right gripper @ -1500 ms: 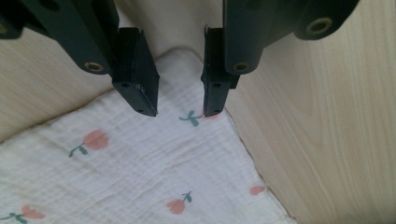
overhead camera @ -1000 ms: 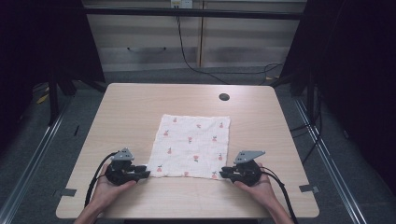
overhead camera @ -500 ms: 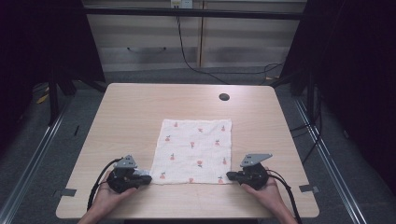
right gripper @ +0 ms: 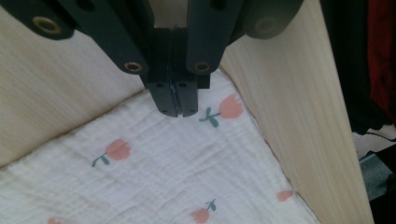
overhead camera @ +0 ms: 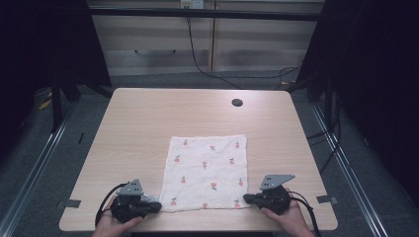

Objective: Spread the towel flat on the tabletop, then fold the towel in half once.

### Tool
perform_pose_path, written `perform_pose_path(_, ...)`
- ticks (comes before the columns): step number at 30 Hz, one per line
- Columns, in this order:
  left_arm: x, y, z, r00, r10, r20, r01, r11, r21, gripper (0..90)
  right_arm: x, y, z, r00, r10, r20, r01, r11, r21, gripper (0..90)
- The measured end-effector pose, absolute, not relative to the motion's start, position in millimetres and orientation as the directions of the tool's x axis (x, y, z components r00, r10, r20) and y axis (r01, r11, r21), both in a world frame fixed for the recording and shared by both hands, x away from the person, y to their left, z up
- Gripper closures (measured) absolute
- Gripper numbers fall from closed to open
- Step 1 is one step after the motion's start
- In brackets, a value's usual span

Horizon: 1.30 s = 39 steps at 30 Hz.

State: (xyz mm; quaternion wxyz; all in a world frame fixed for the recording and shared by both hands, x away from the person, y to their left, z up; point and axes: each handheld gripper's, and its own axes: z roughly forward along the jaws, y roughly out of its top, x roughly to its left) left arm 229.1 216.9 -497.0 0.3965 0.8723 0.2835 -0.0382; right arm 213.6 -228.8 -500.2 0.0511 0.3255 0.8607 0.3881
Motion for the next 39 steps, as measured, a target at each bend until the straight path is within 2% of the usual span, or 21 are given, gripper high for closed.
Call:
perform_pose_path(5, 229.7, 216.4, -492.1, 0.838, 0.448, -0.312, 0.522, -0.493, 0.696, 84.7, 210.9, -229.8, -499.9, -0.782, 0.596, 0.183, 0.530, 0.482, 0.697, 87.8)
perform_pose_path(9, 236.0, 220.4, -485.4, 0.825, 0.448, -0.346, 0.538, -0.429, 0.726, 72.9, 216.5, -232.9, -495.1, -0.776, 0.600, 0.195, 0.526, 0.446, 0.724, 82.8)
perform_pose_path(17, 254.8, 215.2, -463.4, 0.823, 0.468, -0.323, 0.511, -0.359, 0.781, 66.9, 253.7, -234.2, -473.7, -0.752, 0.633, 0.183, 0.511, 0.384, 0.769, 73.6)
perform_pose_path(20, 267.3, 214.4, -459.5, 0.816, 0.488, -0.309, 0.510, -0.357, 0.783, 66.1, 267.5, -232.4, -466.0, -0.752, 0.637, 0.170, 0.499, 0.380, 0.779, 71.6)
perform_pose_path(24, 303.4, 210.8, -468.4, 0.756, 0.585, -0.293, 0.557, -0.339, 0.758, 65.6, 299.7, -235.2, -466.3, -0.720, 0.674, 0.165, 0.509, 0.352, 0.786, 69.0)
perform_pose_path(29, 332.1, 195.4, -483.1, 0.738, 0.605, -0.298, 0.583, -0.350, 0.733, 66.9, 344.8, -238.1, -472.4, -0.688, 0.710, 0.150, 0.536, 0.359, 0.764, 66.0)
perform_pose_path(34, 334.4, 181.8, -489.0, 0.753, 0.595, -0.282, 0.576, -0.388, 0.720, 66.8, 382.1, -240.8, -470.7, -0.640, 0.752, 0.157, 0.565, 0.322, 0.759, 65.8)
perform_pose_path(39, 339.2, 192.6, -491.6, 0.726, 0.616, -0.305, 0.602, -0.356, 0.714, 66.8, 405.4, -241.7, -472.9, -0.612, 0.780, 0.133, 0.595, 0.343, 0.727, 67.0)
